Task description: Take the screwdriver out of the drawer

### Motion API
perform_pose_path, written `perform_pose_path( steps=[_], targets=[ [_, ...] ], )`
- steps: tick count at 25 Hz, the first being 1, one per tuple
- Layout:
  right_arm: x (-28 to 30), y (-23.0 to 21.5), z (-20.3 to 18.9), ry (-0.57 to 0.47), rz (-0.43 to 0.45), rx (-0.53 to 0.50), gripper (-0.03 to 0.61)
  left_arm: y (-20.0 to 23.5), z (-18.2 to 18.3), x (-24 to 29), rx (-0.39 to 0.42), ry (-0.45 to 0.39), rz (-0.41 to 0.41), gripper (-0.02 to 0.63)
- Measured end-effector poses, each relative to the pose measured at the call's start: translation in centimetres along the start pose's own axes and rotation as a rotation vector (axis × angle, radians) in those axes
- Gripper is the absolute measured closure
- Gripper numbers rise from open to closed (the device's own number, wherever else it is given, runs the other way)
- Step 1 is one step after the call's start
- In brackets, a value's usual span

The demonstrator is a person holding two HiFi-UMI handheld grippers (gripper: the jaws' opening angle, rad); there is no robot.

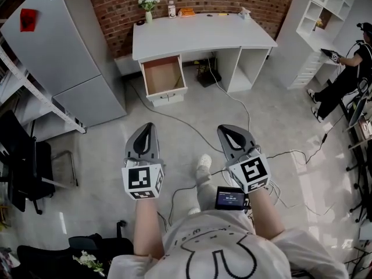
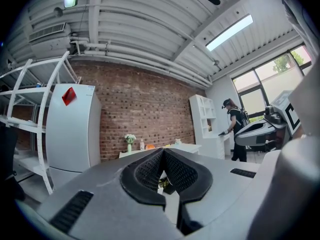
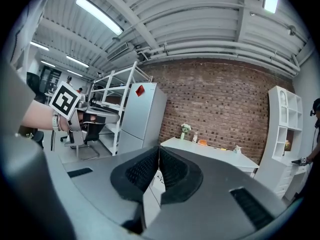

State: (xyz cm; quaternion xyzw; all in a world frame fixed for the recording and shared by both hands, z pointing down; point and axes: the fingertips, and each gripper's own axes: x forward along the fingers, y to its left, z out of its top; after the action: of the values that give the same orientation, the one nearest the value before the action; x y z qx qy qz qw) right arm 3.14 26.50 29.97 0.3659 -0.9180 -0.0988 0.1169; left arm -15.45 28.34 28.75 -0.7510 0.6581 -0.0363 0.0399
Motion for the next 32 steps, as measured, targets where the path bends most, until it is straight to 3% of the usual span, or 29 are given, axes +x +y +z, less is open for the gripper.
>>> perform_pose_path(
  steps=[14,24,32],
  targets=[
    [12.8,-10.4,-1.3,0.002,-0.013,0.008,0.558,4.8,-1.1,15.2,-0.054,-0.003,0.023,0.604],
    [22.3,-20.7,-3.4,0.025,-0.035,0.072,0.558,6.7,-1.6,28.9,-0.017,0.038,-0.005,0.604],
    [28.2,-26.7,-5.2,0.052,-0.039,0.087,0.558,7.5,-4.3,36.8,-0.037,0.089,-0.016,0.604]
  ],
)
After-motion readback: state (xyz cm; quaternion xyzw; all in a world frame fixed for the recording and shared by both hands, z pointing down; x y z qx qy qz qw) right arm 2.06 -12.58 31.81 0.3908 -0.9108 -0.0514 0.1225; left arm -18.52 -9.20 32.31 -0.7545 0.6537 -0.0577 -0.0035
